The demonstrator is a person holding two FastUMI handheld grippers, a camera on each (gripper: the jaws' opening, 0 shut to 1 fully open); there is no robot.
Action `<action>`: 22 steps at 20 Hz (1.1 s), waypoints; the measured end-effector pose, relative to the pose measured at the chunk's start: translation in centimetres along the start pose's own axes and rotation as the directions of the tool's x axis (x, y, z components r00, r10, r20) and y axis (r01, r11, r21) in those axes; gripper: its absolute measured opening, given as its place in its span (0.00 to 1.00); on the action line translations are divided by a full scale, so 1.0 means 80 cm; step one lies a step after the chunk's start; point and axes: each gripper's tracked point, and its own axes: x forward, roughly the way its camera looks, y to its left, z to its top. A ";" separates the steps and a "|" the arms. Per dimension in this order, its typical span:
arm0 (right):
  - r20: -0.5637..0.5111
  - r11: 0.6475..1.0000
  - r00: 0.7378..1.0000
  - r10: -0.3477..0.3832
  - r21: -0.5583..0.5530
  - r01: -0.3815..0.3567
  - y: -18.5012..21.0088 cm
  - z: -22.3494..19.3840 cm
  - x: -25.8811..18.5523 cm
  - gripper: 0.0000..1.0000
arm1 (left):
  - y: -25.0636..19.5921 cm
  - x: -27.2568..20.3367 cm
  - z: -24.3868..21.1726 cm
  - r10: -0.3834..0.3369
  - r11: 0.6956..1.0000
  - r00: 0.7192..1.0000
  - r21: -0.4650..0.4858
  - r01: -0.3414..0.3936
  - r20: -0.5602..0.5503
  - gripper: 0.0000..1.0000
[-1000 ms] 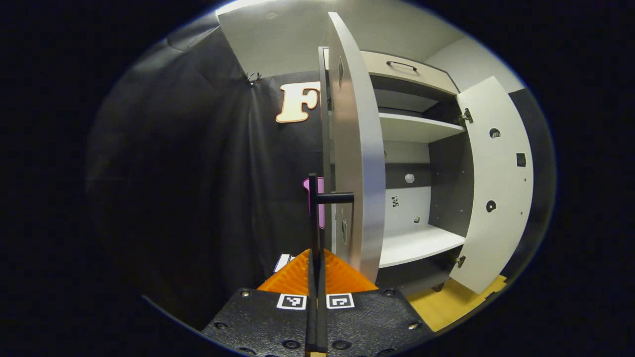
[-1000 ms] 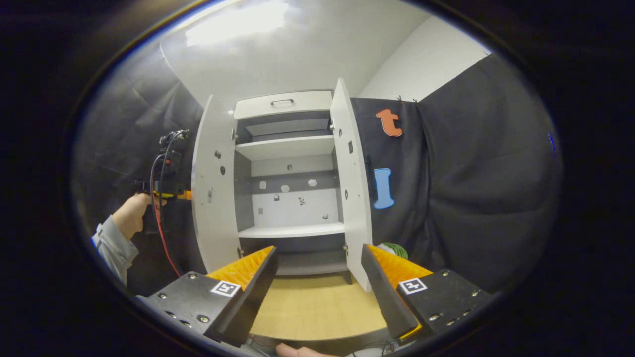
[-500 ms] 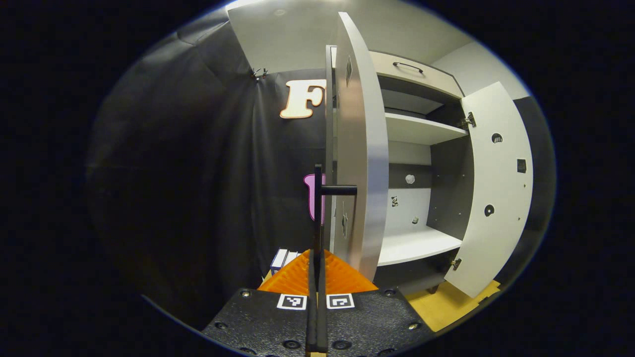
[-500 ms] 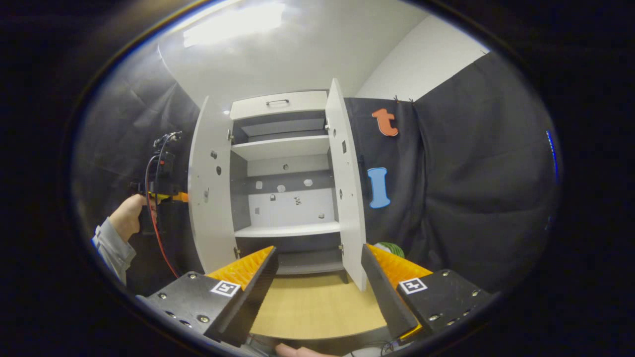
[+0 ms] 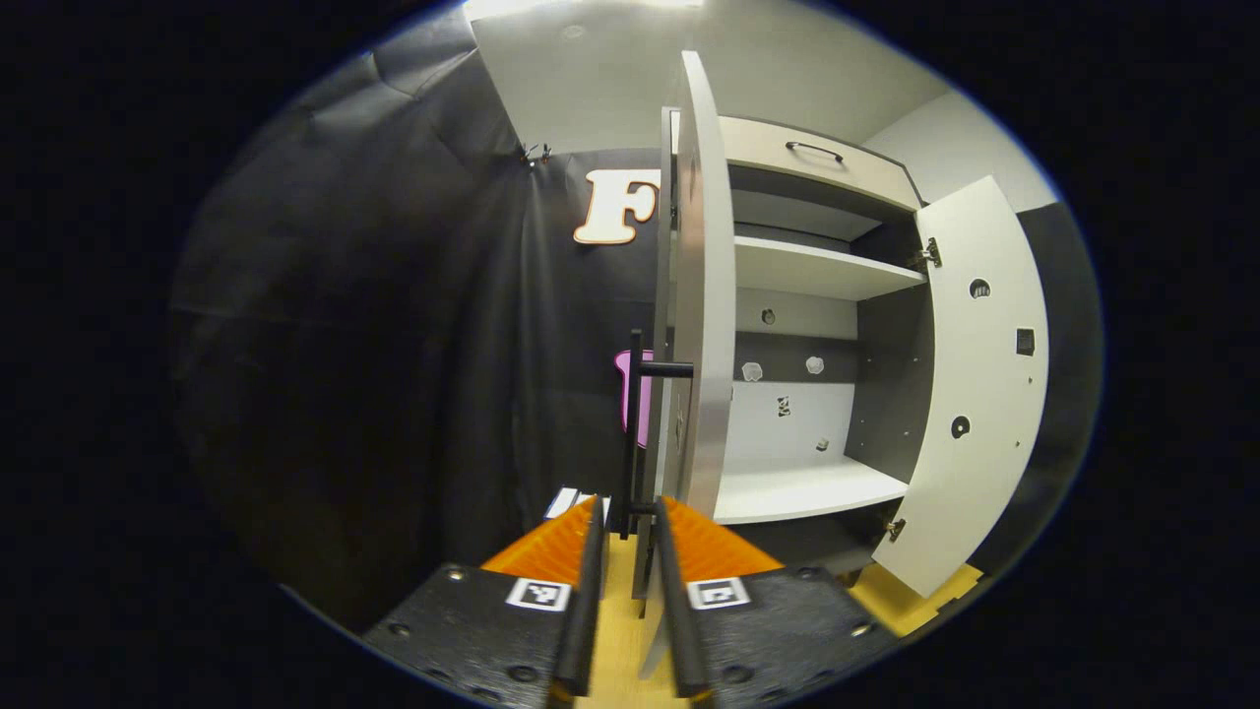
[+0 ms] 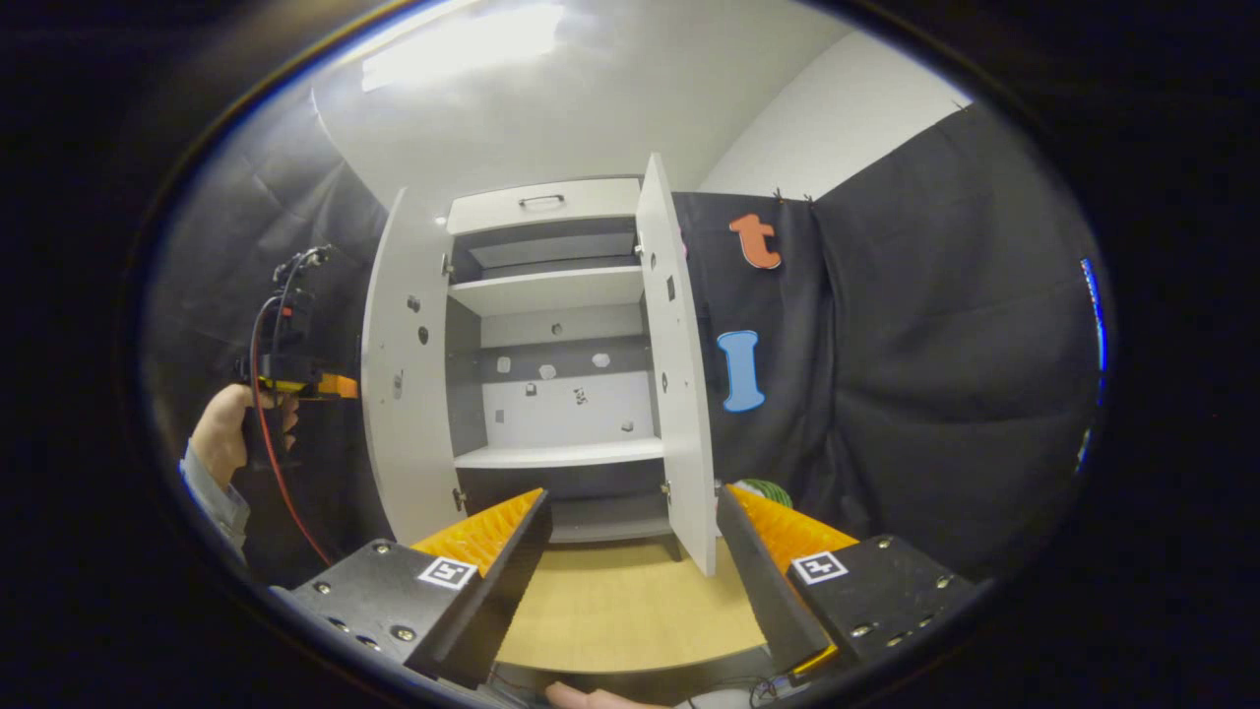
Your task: Open the right door of the double-door shoe cabinet with the right hand, and open the left door with the left hand.
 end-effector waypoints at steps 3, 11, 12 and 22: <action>0.004 1.000 1.000 -0.008 -0.002 0.008 -0.002 0.002 0.001 1.00 | -0.004 -0.049 0.001 0.050 0.998 0.999 0.028 -0.051 0.007 0.70; 0.021 1.000 1.000 -0.007 -0.027 0.007 0.001 0.011 -0.006 0.97 | -0.063 -0.163 0.001 -0.007 0.999 0.995 -0.037 0.011 0.103 0.94; 0.026 1.000 1.000 -0.008 -0.029 0.009 0.001 0.014 -0.007 0.97 | -0.073 -0.178 -0.005 -0.024 0.999 0.994 -0.031 0.027 0.106 0.96; 0.063 0.985 0.998 -0.028 -0.167 0.038 0.001 0.049 -0.016 1.00 | -0.117 -0.242 -0.072 -0.083 0.996 0.991 -0.027 0.086 0.103 0.96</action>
